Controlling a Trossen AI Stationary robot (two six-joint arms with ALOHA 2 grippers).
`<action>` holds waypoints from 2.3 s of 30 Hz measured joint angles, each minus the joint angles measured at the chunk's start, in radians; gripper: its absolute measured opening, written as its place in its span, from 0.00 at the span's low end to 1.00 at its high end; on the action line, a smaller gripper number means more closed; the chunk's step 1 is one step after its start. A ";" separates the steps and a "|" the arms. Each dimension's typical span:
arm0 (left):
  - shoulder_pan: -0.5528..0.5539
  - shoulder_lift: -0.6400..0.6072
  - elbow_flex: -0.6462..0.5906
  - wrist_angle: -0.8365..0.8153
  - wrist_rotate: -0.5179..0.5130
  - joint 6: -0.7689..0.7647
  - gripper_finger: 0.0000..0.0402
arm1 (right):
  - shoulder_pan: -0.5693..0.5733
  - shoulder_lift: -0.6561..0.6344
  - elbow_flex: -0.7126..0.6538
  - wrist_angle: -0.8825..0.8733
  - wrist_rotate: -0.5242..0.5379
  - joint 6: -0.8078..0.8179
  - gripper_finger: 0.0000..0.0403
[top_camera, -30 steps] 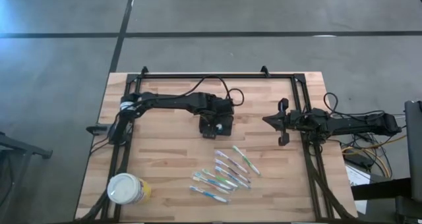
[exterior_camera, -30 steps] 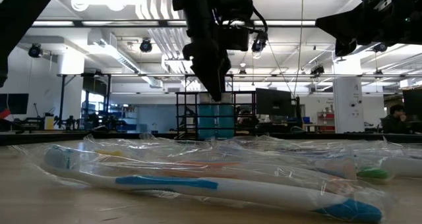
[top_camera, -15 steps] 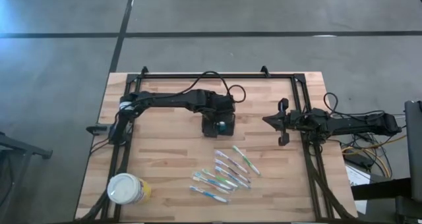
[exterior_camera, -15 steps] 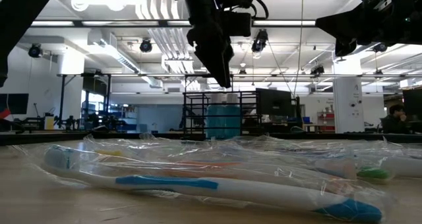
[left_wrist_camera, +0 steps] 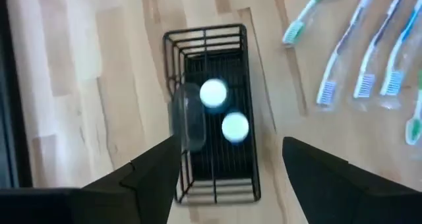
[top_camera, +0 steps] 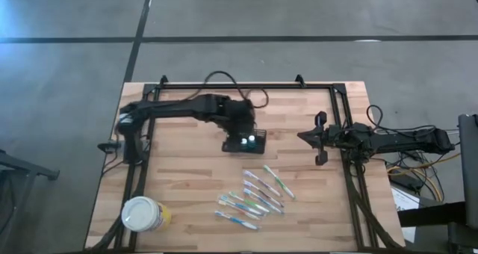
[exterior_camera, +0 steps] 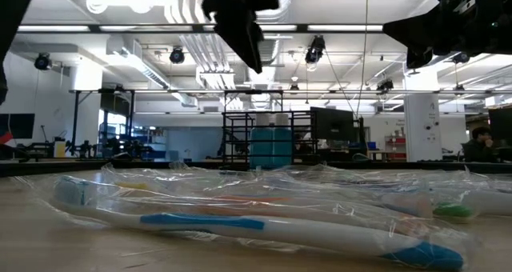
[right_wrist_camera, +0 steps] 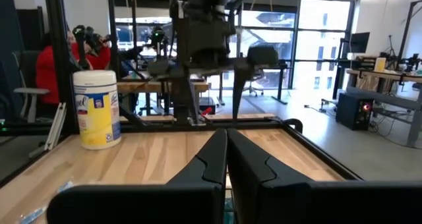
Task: Pick & Place toothbrushing station
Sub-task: Put the top green toothbrush into the black organizer
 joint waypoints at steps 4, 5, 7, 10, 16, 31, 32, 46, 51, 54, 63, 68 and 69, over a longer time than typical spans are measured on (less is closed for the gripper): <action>0.063 -0.198 -0.291 0.266 0.001 -0.055 0.58 | 0.000 0.006 0.000 -0.004 0.000 0.004 0.02; 0.083 -0.251 -0.385 0.357 0.007 -0.074 0.54 | 0.000 0.010 0.000 -0.005 0.000 0.005 0.02; 0.127 -0.357 -0.586 0.553 0.036 -0.122 0.45 | 0.000 0.024 0.000 -0.007 0.000 0.005 0.02; 0.183 -0.499 -0.873 0.876 0.073 -0.229 0.28 | 0.000 0.053 0.000 0.002 0.000 0.005 0.02; 0.236 -0.615 -1.234 1.410 0.072 -0.450 0.03 | 0.000 0.167 0.015 0.071 0.025 0.071 0.02; 0.241 -0.336 -1.208 1.463 -0.016 -0.517 0.01 | 0.042 0.807 0.049 0.492 0.027 0.242 0.02; 0.241 -0.321 -1.203 1.467 -0.016 -0.517 0.01 | 0.050 0.840 0.061 0.500 0.025 0.243 0.02; 0.241 -0.237 -1.174 1.476 -0.037 -0.524 0.01 | 0.140 1.253 0.311 0.505 -0.013 0.250 0.02; 0.236 -0.236 -1.180 1.473 -0.015 -0.526 0.01 | 0.119 1.354 0.356 0.504 -0.012 0.288 0.02; 0.228 -0.234 -1.180 1.471 -0.001 -0.527 0.00 | 0.103 1.392 0.369 0.502 -0.010 0.310 0.02; 0.195 -0.234 -1.182 1.472 0.016 -0.535 0.01 | 0.067 1.404 0.386 0.457 0.039 0.326 0.02; 0.177 -0.234 -1.182 1.472 0.016 -0.538 0.01 | 0.064 1.401 0.386 0.429 0.080 0.340 0.02; 0.174 -0.234 -1.182 1.472 0.016 -0.538 0.01 | 0.064 1.401 0.386 0.425 0.081 0.341 0.02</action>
